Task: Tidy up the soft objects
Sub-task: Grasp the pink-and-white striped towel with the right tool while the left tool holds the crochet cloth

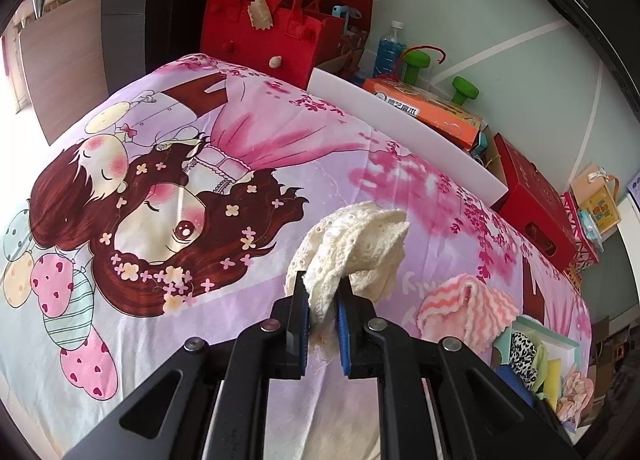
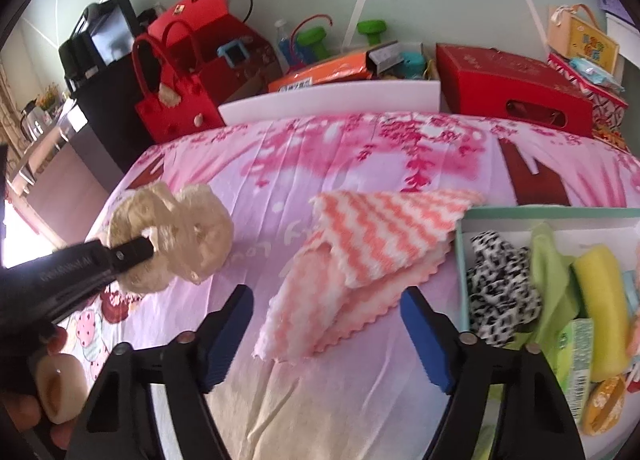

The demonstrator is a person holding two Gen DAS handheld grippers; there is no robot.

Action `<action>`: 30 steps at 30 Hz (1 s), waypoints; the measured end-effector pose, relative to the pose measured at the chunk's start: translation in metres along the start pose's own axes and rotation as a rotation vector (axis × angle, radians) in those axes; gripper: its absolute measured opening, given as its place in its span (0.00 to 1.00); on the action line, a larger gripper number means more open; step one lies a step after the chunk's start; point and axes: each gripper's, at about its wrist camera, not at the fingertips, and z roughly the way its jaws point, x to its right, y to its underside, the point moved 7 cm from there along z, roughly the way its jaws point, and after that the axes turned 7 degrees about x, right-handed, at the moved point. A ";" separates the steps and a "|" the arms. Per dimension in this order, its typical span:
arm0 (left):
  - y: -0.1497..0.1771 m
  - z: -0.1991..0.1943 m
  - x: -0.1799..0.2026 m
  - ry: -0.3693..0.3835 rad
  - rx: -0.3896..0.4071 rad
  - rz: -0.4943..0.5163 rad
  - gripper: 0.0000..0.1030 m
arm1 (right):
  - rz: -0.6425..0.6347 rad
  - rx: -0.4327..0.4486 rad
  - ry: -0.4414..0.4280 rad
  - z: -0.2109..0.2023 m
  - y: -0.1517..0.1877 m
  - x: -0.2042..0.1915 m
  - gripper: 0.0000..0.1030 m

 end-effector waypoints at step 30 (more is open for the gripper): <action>0.004 0.006 -0.002 -0.008 -0.035 -0.012 0.12 | -0.057 -0.090 0.045 0.038 0.025 -0.008 0.07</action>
